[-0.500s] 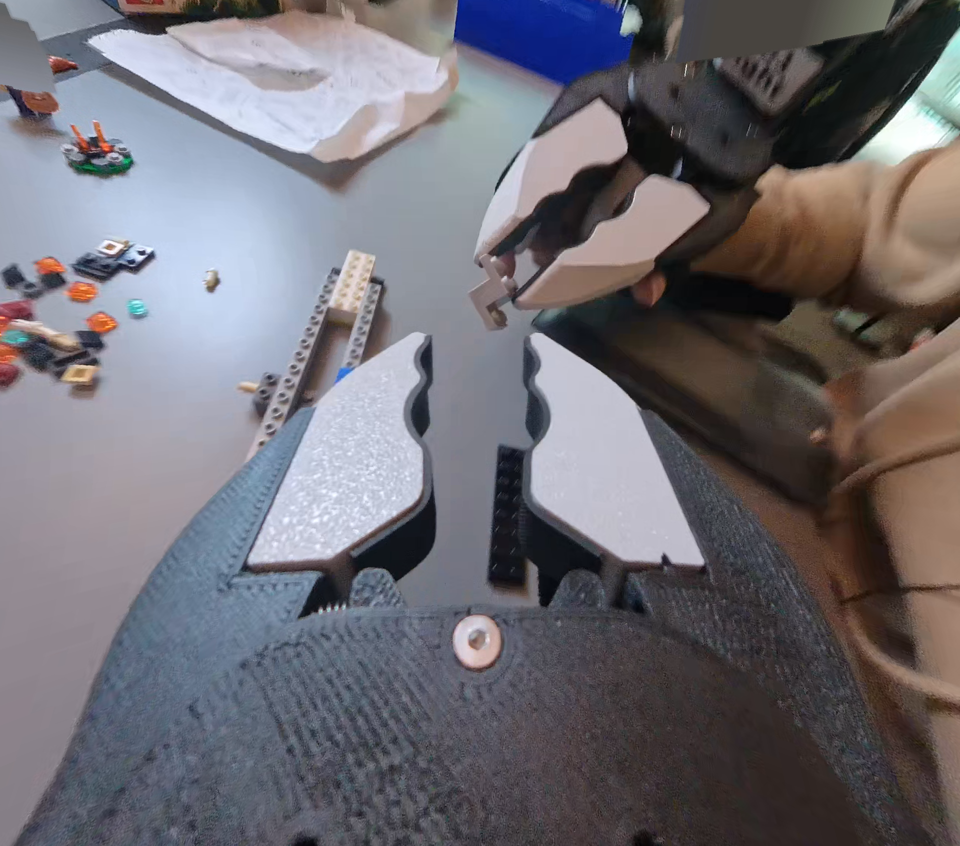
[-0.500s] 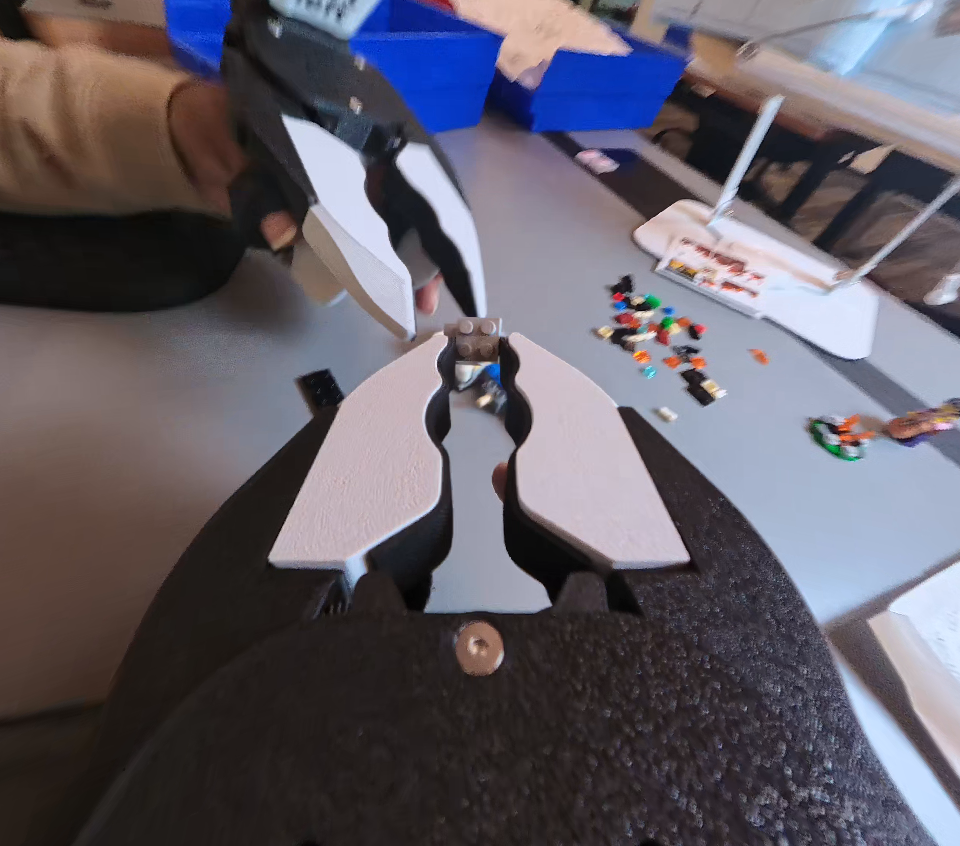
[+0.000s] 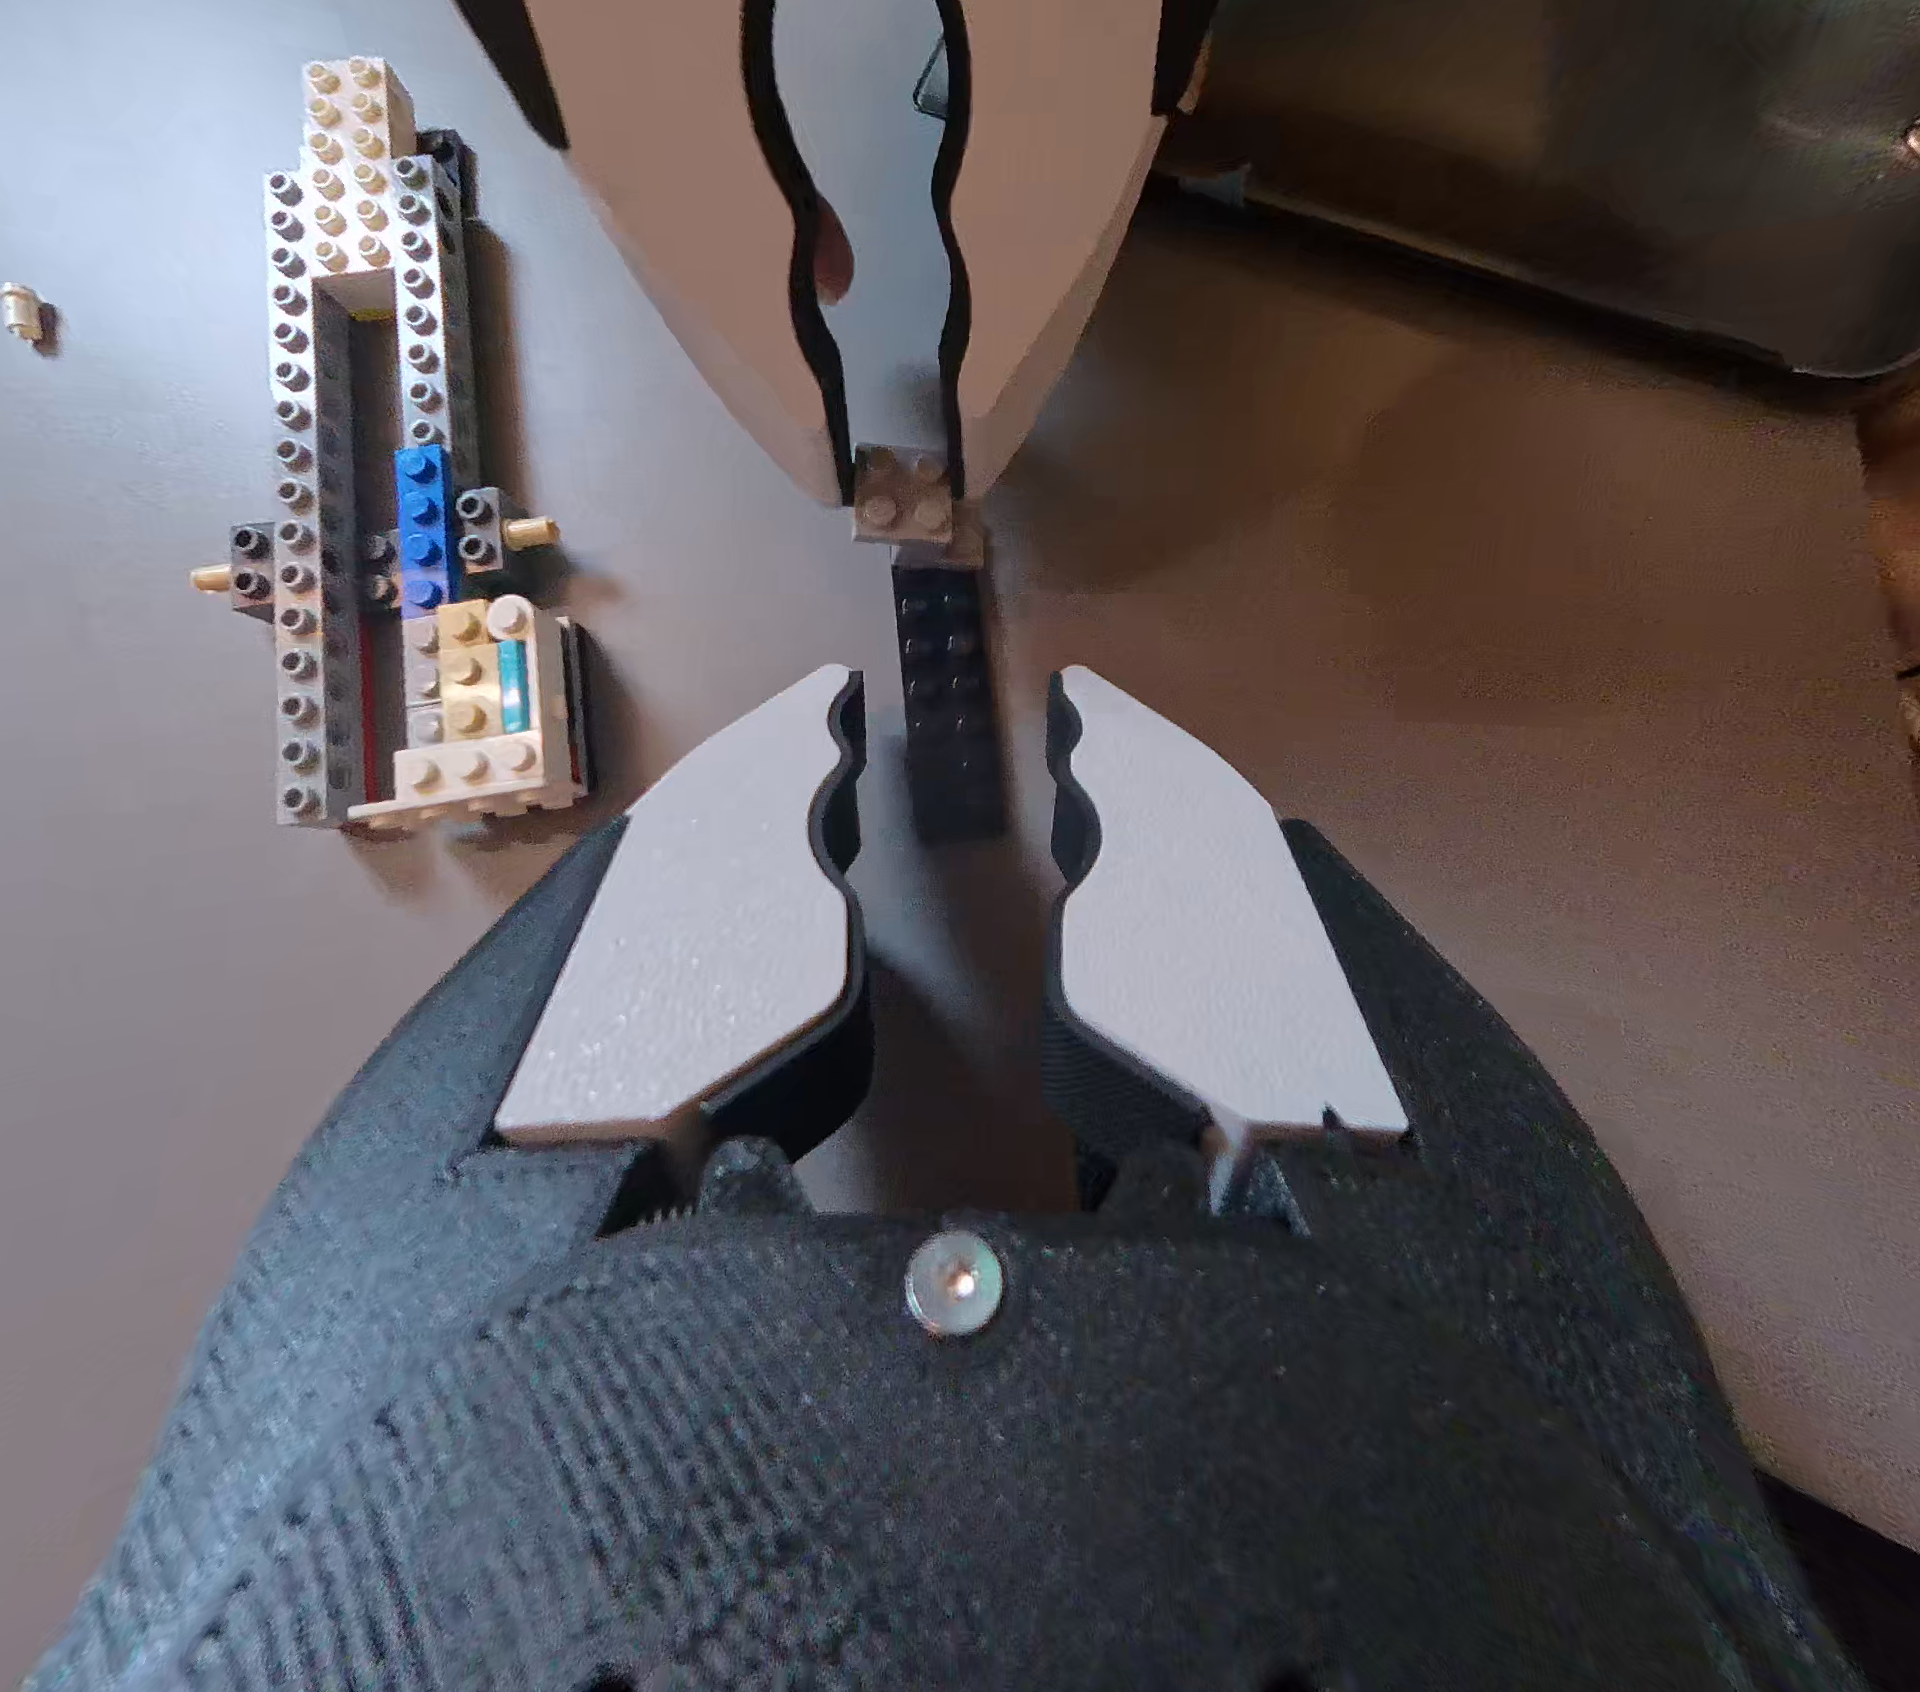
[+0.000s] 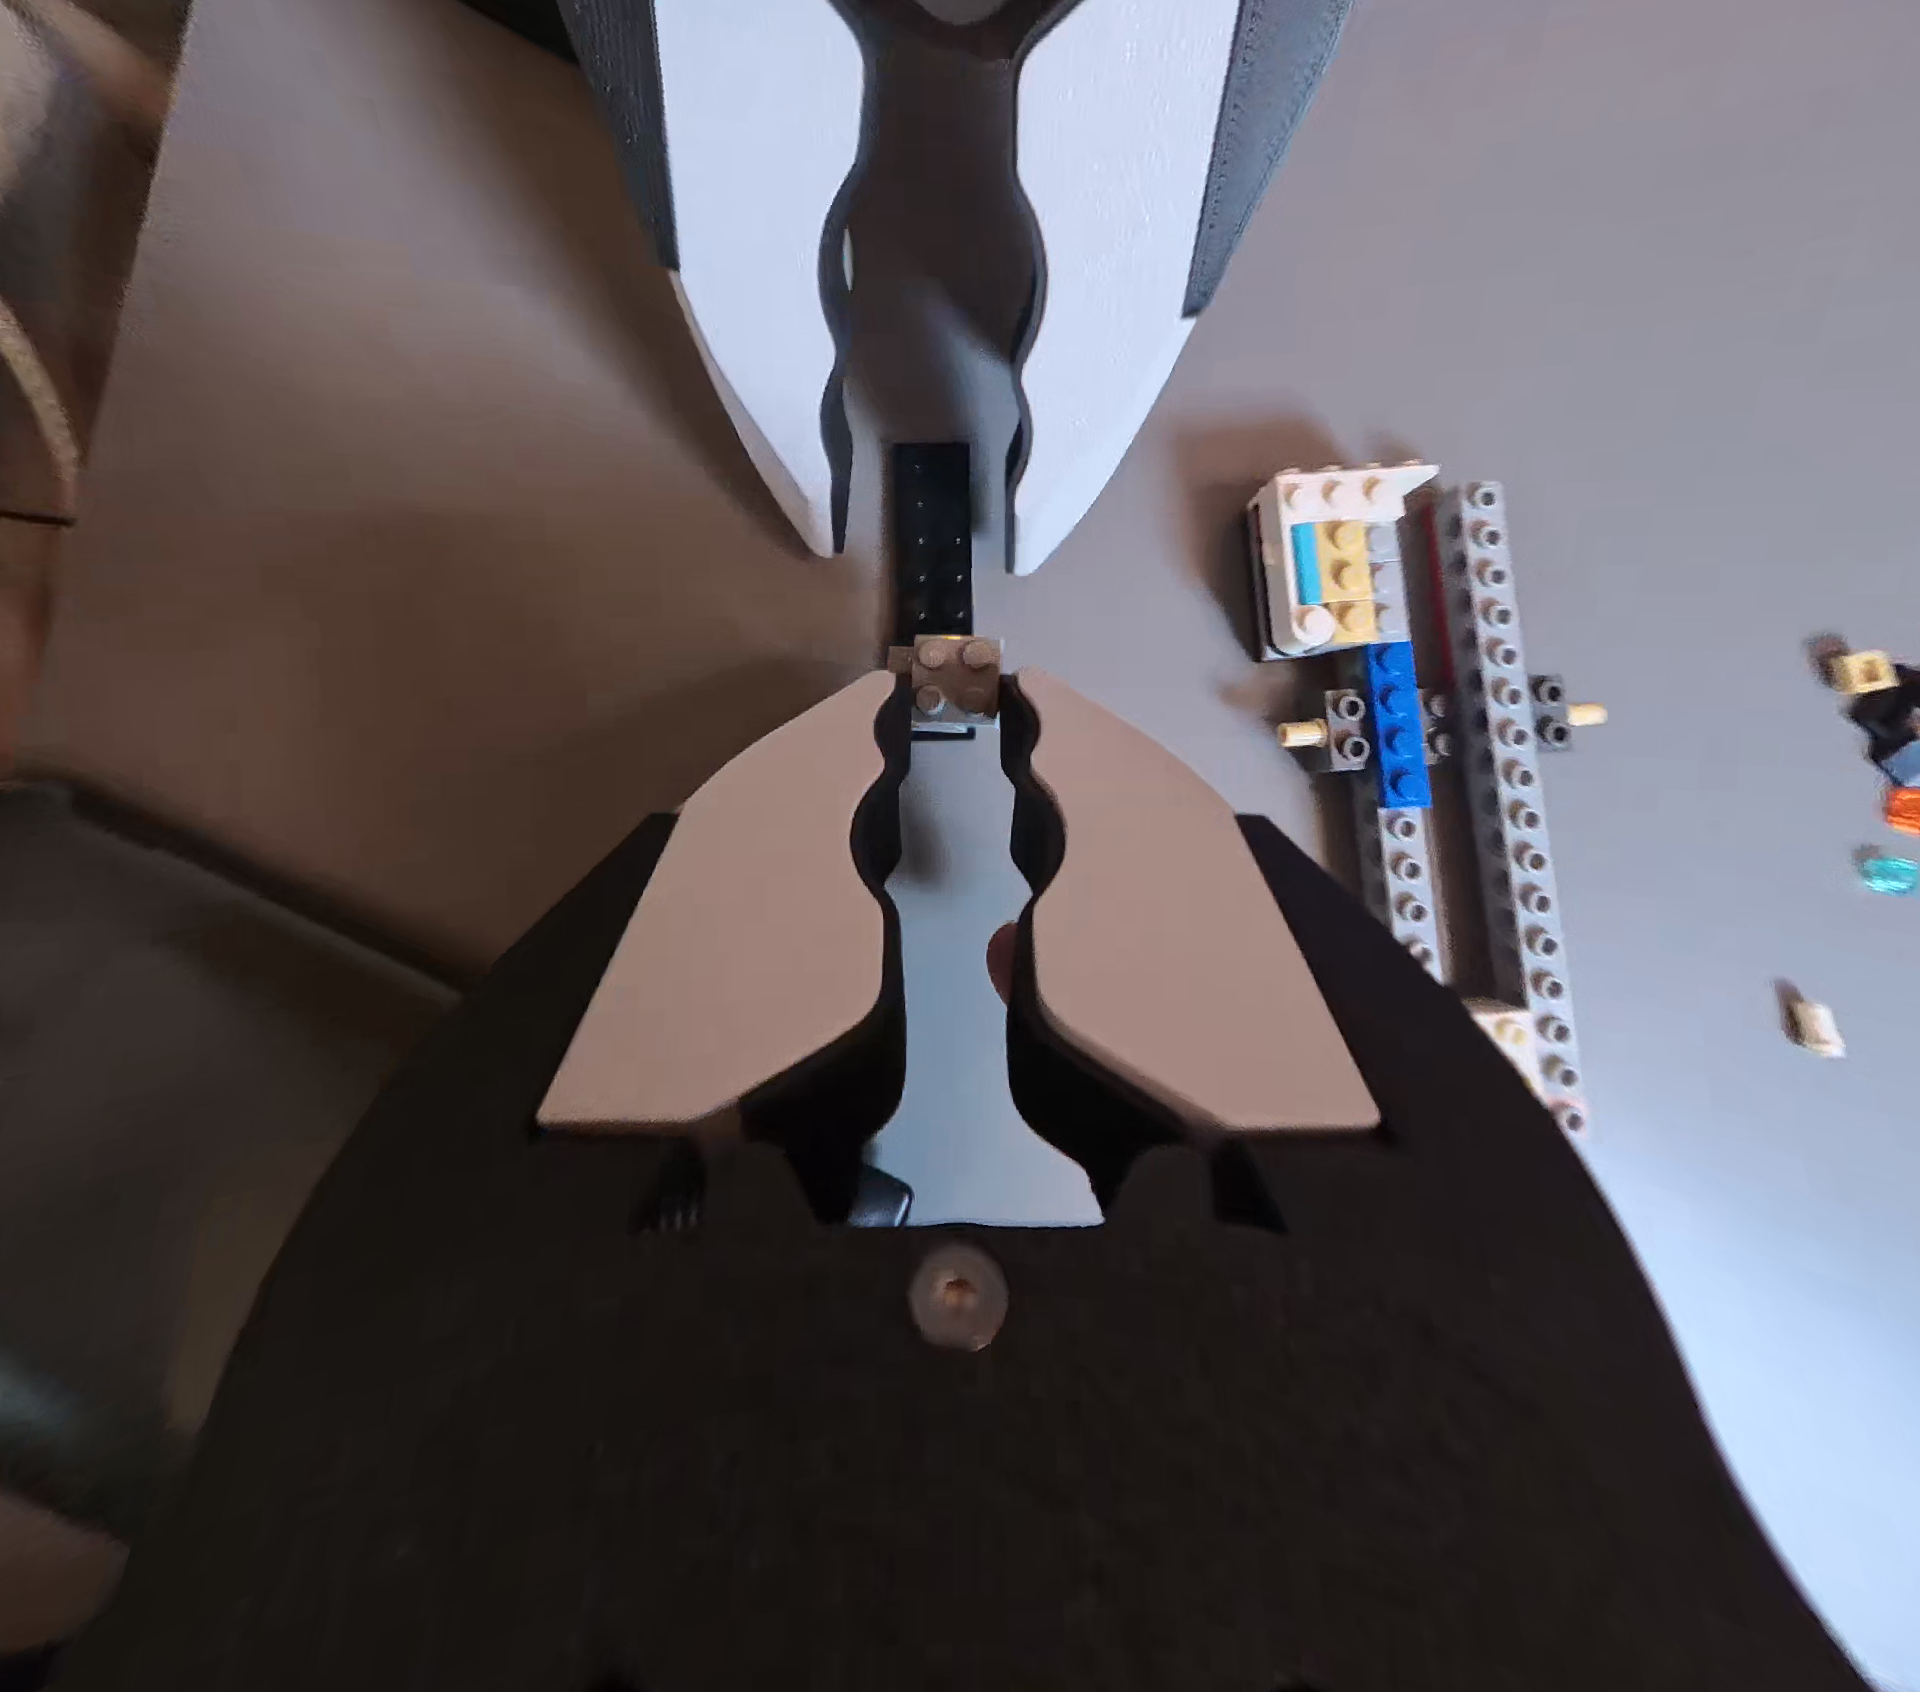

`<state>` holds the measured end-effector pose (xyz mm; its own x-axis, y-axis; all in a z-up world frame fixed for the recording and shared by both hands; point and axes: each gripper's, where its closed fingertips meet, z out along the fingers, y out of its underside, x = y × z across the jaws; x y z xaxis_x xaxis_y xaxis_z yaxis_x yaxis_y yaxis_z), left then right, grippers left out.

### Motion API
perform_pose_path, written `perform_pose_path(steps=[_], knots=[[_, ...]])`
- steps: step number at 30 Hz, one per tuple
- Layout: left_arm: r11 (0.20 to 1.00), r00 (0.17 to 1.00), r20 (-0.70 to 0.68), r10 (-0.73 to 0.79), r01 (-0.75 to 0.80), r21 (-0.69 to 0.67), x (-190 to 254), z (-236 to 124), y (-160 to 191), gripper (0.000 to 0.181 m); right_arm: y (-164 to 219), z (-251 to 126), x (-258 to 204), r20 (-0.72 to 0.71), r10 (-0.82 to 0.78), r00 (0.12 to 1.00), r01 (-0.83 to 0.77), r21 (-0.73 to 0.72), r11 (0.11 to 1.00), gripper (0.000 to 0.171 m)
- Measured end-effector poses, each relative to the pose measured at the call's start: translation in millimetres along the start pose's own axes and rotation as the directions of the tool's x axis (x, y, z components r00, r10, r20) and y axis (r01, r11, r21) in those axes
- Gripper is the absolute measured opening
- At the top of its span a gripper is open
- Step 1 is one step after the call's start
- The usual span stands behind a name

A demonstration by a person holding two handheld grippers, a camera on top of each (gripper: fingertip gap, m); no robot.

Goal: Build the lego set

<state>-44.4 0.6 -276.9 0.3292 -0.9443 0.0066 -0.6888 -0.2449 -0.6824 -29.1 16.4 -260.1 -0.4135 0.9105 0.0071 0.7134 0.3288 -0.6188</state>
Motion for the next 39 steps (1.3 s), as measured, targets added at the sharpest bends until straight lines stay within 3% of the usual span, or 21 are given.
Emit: perform_pose_path(steps=[3, 8, 39], knots=[[1.000, 1.000, 0.005, 0.021, -0.021, -0.017, 1, 7, 2, 0.033, 7, 3, -2, 0.058, 0.042, 0.997, -0.039, -0.054, 0.998, 0.016], [0.999, 0.998, 0.040, 0.047, -0.047, -0.007, -3, 9, 0, 0.017, 8, 6, 0, 0.073, 0.074, 0.995, -0.070, -0.058, 0.996, 0.016], [0.994, 0.993, 0.046, 0.109, -0.109, -0.009, -2, 9, -1, 0.017, 9, 12, 3, 0.009, -0.137, 0.991, 0.136, -0.173, 0.976, 0.016]])
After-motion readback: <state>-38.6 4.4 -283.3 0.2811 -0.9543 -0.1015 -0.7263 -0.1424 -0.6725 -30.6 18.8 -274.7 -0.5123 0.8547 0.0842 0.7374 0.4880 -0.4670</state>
